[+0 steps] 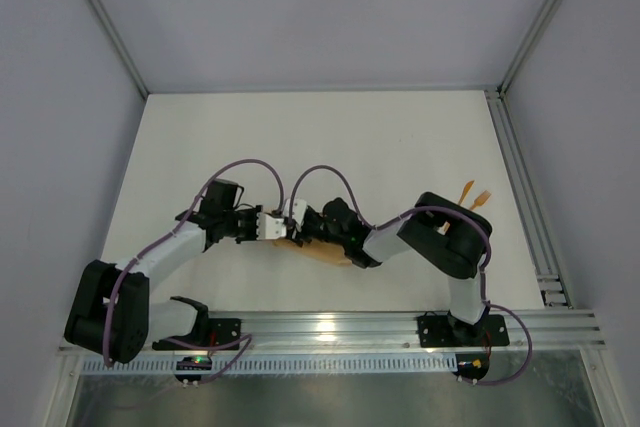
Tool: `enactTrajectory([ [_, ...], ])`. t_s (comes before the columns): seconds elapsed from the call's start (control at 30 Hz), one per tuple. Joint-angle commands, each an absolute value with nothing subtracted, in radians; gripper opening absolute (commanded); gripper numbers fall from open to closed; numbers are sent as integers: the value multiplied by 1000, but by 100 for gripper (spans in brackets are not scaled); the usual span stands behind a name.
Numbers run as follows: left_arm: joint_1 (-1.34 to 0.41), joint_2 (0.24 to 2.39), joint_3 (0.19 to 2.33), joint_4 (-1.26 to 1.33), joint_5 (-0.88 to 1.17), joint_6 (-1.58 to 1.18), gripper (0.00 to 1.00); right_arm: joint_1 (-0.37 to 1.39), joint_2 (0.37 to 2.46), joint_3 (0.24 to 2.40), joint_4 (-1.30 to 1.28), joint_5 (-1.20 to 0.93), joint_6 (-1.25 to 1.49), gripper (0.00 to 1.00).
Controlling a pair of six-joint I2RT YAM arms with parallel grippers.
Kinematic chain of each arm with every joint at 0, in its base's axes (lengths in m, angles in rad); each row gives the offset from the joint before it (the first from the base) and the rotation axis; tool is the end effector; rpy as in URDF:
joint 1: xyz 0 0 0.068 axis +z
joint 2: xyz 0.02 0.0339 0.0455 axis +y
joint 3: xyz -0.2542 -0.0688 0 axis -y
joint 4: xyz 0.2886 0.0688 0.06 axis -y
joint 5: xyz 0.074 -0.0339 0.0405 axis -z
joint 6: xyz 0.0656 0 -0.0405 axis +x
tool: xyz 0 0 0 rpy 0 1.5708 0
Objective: Fold the napkin into a case and place the utensils inside
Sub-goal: Stuff the top corner of the smaller-rectangle-folded napkin into the folded napkin.
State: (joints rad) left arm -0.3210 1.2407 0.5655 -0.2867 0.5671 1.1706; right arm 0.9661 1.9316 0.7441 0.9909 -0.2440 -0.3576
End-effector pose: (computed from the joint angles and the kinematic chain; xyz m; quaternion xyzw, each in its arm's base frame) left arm 0.2492 -0.1200 0.1143 0.6831 0.6159 -0.1246 0.3722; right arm 0.2191 0.3449 0.0792 -0.5325 0.5579 0.2784 0.5725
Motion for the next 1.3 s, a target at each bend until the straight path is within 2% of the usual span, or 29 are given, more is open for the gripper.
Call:
enactTrajectory([
  [0.0,-333,1223,583,-129,635,1065,0,986,1959,749,969,-245,-384,52],
  [0.07,-333,1223,583,-132,630,1063,0,986,1960,747,973,-244,-382,45],
  [0.1,-333,1221,583,-132,623,1060,0,988,1959,741,973,-245,-382,45],
  [0.4,-324,1201,569,-221,629,1190,0,986,1911,686,940,-285,-399,54],
  [0.67,-296,1193,569,-236,692,1258,0,973,1922,696,930,-285,-374,54],
  [0.9,-264,1170,555,-356,748,1423,0,968,1908,690,910,-276,-377,54],
  [1.27,-265,1190,545,-284,742,1387,0,969,1939,775,893,-285,-374,54],
])
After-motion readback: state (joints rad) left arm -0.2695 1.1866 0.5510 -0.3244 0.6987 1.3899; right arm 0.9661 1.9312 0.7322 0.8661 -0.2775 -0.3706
